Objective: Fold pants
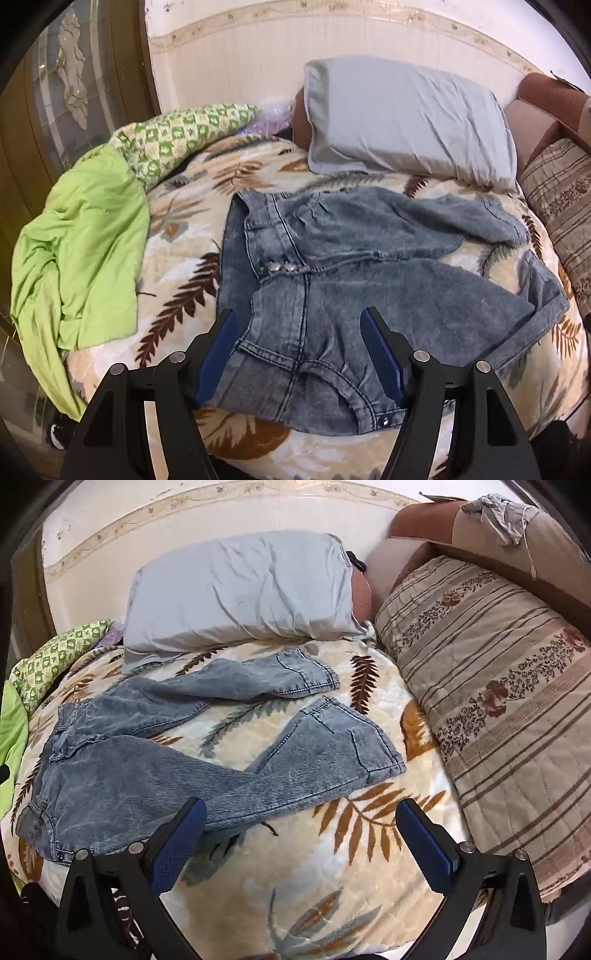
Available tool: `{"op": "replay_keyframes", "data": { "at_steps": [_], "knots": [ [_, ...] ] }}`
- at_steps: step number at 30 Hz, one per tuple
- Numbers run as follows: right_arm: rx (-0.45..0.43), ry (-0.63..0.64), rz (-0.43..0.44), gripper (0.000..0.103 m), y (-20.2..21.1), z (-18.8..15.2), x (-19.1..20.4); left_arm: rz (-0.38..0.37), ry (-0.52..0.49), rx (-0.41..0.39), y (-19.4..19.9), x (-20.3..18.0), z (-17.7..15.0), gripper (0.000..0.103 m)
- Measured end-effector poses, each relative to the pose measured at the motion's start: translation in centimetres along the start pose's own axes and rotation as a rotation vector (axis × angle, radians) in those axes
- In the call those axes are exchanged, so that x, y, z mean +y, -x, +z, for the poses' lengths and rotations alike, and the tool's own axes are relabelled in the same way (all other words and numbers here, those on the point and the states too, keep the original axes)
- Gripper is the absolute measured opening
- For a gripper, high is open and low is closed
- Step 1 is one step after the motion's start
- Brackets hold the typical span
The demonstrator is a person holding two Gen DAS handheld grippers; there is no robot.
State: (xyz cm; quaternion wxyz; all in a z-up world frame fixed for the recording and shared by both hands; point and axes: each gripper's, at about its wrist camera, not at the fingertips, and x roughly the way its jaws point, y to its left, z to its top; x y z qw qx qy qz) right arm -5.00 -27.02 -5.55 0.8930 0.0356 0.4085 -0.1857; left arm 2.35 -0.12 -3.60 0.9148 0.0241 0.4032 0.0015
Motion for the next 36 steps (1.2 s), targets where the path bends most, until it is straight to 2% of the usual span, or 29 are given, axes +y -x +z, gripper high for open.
{"op": "replay_keyframes", "data": {
  "at_steps": [13, 20, 36],
  "knots": [
    [0.012, -0.025, 0.018, 0.102, -0.8, 0.5, -1.3, -0.001, 0.035, 0.0, -1.4, 1.0, -0.5, 0.069],
    [0.017, -0.002, 0.017, 0.102, -1.1, 0.4, -1.1, -0.003, 0.016, 0.028, -2.3, 0.4, -0.4, 0.069],
    [0.043, -0.036, 0.023, 0.102, -1.6, -0.1, -2.4, -0.028, -0.009, 0.048, -3.0, 0.0, 0.1, 0.069]
  ]
}}
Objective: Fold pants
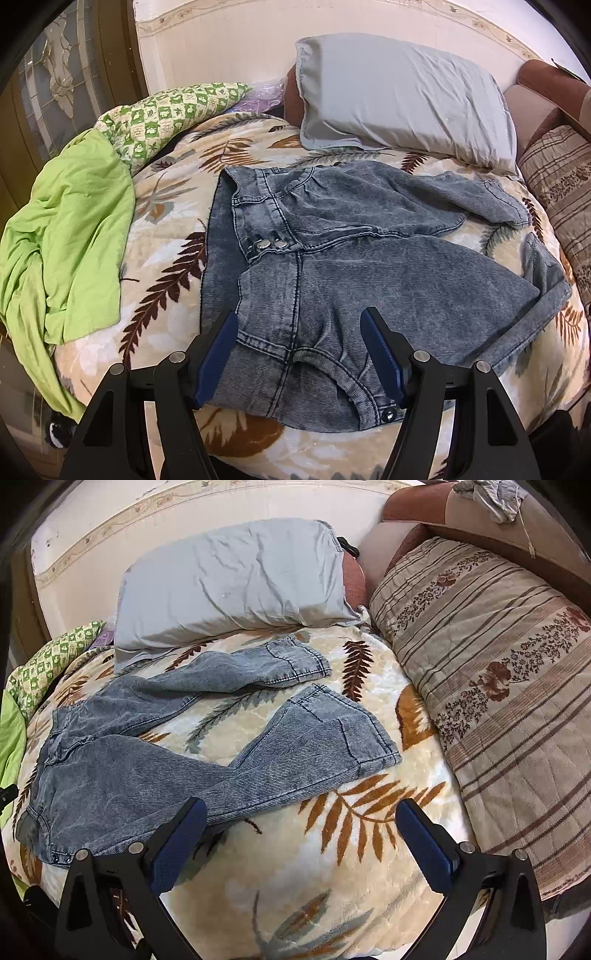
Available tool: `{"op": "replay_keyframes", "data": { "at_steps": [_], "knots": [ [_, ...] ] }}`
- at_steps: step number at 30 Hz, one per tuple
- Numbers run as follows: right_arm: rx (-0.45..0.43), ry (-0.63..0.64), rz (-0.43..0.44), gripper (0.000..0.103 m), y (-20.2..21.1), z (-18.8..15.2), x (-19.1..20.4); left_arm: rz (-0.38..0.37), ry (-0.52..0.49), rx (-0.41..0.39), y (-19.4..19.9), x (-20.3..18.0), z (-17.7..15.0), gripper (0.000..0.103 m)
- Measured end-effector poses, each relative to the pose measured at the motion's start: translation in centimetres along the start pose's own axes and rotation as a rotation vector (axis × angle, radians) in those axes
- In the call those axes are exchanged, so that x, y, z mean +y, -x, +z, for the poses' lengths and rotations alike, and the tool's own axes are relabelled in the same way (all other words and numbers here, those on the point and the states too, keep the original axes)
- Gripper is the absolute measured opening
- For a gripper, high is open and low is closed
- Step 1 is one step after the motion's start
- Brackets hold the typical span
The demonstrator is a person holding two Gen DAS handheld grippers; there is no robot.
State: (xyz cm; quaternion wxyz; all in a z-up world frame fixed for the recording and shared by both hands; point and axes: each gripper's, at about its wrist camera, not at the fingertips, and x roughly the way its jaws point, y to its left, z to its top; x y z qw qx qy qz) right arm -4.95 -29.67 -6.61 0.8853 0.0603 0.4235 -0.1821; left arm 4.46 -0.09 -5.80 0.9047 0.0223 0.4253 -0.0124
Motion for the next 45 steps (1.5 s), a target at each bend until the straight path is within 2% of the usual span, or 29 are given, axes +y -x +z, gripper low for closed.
{"op": "replay_keyframes", "data": {
  "at_steps": [16, 34, 37, 41, 45],
  "knots": [
    [-0.008, -0.015, -0.001, 0.102, 0.4, 0.1, -0.2, -0.008, -0.006, 0.007, 0.2, 0.0, 0.2, 0.069],
    [-0.025, -0.075, 0.033, 0.102, 1.4, -0.4, -2.3, 0.009, -0.041, 0.006, 3.0, -0.9, -0.9, 0.071],
    [0.001, -0.108, 0.053, 0.102, 0.7, -0.3, -2.8, 0.0, -0.014, 0.048, 2.4, -0.4, -0.3, 0.072],
    [0.037, -0.187, 0.092, 0.102, -0.2, 0.1, -4.0, -0.089, 0.088, 0.178, 0.2, 1.4, 1.1, 0.072],
    [0.102, -0.258, 0.149, 0.102, -1.9, 0.8, -4.9, -0.167, 0.228, 0.303, -2.0, 4.9, 2.8, 0.071]
  ]
}}
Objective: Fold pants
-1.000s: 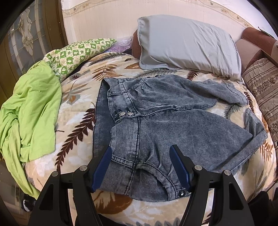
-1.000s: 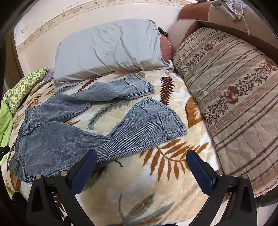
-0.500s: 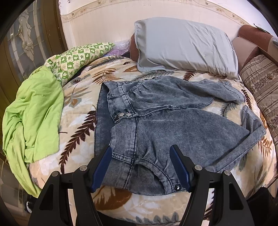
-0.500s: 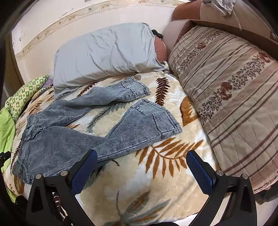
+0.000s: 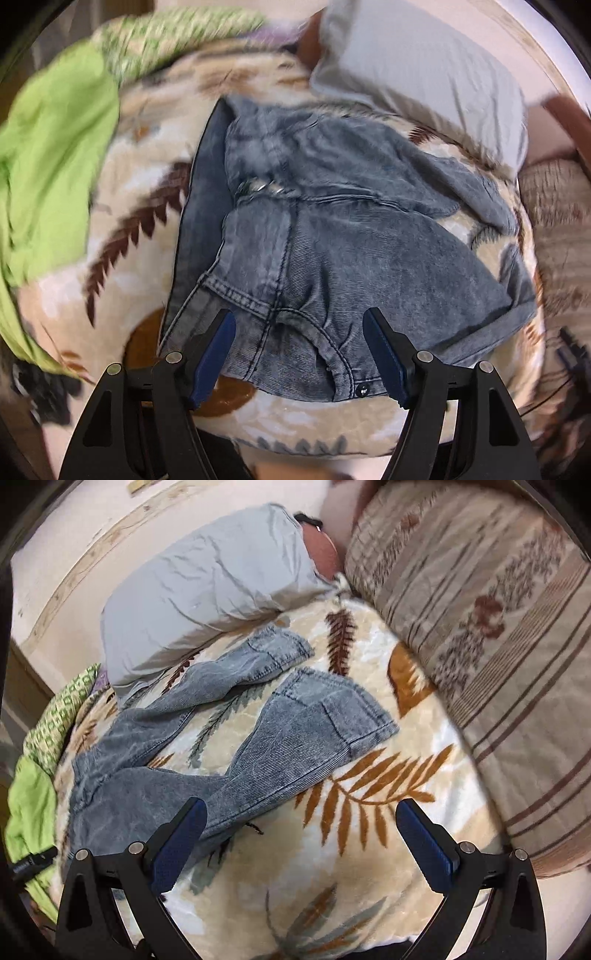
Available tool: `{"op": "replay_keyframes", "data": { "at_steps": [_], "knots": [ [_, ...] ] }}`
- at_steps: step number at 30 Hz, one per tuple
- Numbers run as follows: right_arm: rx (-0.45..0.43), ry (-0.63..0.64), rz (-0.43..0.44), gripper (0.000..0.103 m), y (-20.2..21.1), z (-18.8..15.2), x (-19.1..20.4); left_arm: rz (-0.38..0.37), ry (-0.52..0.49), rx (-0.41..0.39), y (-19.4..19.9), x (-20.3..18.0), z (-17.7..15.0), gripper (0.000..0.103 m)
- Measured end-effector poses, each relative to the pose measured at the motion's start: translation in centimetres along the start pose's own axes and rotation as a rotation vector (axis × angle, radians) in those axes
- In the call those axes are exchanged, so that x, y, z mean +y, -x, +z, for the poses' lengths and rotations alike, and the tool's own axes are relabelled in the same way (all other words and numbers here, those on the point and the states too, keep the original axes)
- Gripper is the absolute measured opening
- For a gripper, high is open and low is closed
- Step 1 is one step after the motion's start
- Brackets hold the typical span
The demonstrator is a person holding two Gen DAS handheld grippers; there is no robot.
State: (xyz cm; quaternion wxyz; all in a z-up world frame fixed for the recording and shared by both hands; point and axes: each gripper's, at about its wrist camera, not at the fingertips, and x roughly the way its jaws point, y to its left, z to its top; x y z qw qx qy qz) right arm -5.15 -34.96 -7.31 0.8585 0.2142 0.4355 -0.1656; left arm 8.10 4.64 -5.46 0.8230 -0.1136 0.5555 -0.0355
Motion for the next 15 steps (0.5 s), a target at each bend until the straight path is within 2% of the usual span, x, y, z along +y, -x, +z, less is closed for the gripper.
{"op": "replay_keyframes", "data": {
  "at_steps": [4, 8, 11, 13, 15],
  "knots": [
    [0.072, -0.106, 0.053, 0.102, -2.5, 1.3, -1.5, -0.071, 0.14, 0.086, -1.4, 3.9, 1.1, 0.071],
    [0.131, -0.275, 0.095, 0.102, -5.1, 1.8, -4.6, -0.179, 0.262, 0.198, -4.1, 6.5, -0.1, 0.071],
    [0.149, -0.404, 0.131, 0.102, -6.7, 1.9, -7.1, -0.209, 0.299, 0.198, -4.9, 7.1, -0.8, 0.076],
    [0.166, -0.468, 0.162, 0.103, -7.9, 2.0, -8.3, -0.274, 0.335, 0.226, -5.6, 7.1, -1.5, 0.079],
    [0.146, -0.5, 0.177, 0.103, -8.6, 2.3, -8.8, -0.348, 0.373, 0.261, -6.7, 7.0, -2.5, 0.079]
  ]
}}
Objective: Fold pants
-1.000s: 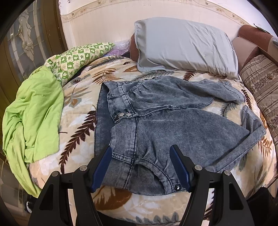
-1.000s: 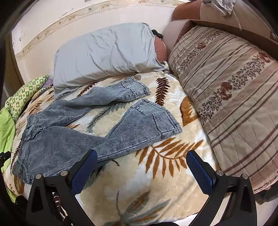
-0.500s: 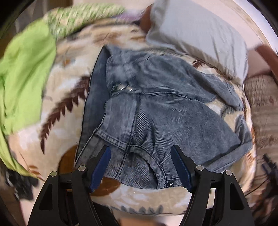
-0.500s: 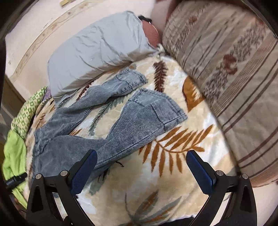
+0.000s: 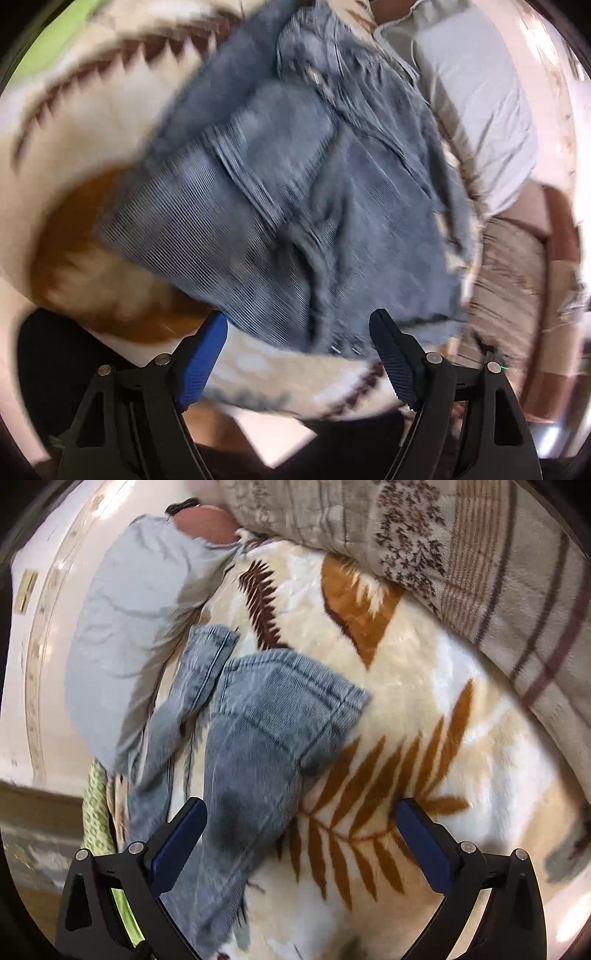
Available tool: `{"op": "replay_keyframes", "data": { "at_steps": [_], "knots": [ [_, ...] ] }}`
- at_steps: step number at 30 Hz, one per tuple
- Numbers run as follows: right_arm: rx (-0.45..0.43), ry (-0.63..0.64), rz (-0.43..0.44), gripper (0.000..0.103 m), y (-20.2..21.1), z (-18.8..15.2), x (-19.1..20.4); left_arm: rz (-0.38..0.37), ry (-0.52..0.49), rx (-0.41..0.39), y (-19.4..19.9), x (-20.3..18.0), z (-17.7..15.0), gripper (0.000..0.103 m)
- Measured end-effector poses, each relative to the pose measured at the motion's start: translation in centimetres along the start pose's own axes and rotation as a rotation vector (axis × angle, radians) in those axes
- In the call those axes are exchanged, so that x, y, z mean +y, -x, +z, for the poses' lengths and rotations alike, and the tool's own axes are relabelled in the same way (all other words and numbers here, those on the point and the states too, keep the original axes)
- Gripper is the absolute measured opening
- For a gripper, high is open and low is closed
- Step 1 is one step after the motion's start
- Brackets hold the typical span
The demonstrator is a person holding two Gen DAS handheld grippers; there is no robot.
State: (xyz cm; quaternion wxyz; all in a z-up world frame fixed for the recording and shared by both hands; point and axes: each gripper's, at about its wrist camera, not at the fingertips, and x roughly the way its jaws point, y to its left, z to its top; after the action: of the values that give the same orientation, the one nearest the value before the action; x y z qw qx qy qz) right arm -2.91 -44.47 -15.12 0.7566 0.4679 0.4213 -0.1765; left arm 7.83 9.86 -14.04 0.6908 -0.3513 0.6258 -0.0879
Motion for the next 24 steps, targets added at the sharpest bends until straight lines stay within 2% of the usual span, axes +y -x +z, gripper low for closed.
{"op": "replay_keyframes", "data": {
  "at_steps": [2, 4, 6, 8, 11, 12, 13, 14, 15, 16, 18, 21, 24],
  "knots": [
    [-0.03, 0.005, 0.031, 0.103, -0.1, 0.5, 0.3, -0.007, 0.01, 0.028, -1.6, 0.4, -0.3, 0.079],
    [-0.029, 0.007, 0.024, 0.103, -0.9, 1.2, 0.6, -0.001, 0.021, 0.056, -3.4, 0.9, -0.2, 0.078],
    [-0.031, 0.002, 0.012, 0.103, -1.3, 1.5, 0.8, 0.014, 0.025, 0.042, -4.0, 0.8, 0.4, 0.08],
    [-0.043, 0.011, 0.03, 0.103, -1.6, 1.9, 1.3, -0.004, 0.028, 0.02, -4.3, 0.5, 1.0, 0.08],
    [-0.046, 0.023, 0.05, 0.097, -2.5, 2.5, 1.7, -0.029, 0.028, -0.024, -4.1, -0.6, 1.5, 0.061],
    [-0.05, 0.026, 0.043, 0.082, -2.6, 2.7, 1.8, -0.02, 0.017, -0.024, -4.1, -1.2, 1.2, 0.05],
    [-0.057, 0.029, 0.038, 0.049, -2.6, 3.0, 1.9, -0.001, 0.003, -0.026, -4.6, -1.4, 1.4, 0.037],
    [-0.052, 0.033, 0.049, 0.027, -2.7, 3.2, 1.9, 0.017, -0.001, -0.023, -4.8, -1.5, 1.3, 0.031],
    [-0.025, 0.032, 0.071, 0.009, -2.9, 3.4, 1.9, 0.028, 0.003, -0.016, -4.9, -1.4, 1.4, 0.026],
    [-0.016, 0.036, 0.085, 0.007, -2.8, 3.4, 1.8, 0.029, 0.009, -0.012, -4.9, -1.5, 1.3, 0.024],
    [-0.062, 0.079, 0.088, 0.007, -1.0, 3.0, 1.9, 0.02, 0.007, -0.019, -4.5, -1.5, 1.3, 0.019],
    [-0.146, 0.142, 0.117, 0.006, 3.1, 1.8, 1.8, 0.003, -0.04, -0.054, -2.5, -2.6, 1.1, 0.017],
    [-0.192, 0.174, 0.117, 0.006, 7.0, -0.2, 0.4, 0.028, -0.107, -0.093, -0.2, -3.4, -0.5, 0.013]
  ]
}}
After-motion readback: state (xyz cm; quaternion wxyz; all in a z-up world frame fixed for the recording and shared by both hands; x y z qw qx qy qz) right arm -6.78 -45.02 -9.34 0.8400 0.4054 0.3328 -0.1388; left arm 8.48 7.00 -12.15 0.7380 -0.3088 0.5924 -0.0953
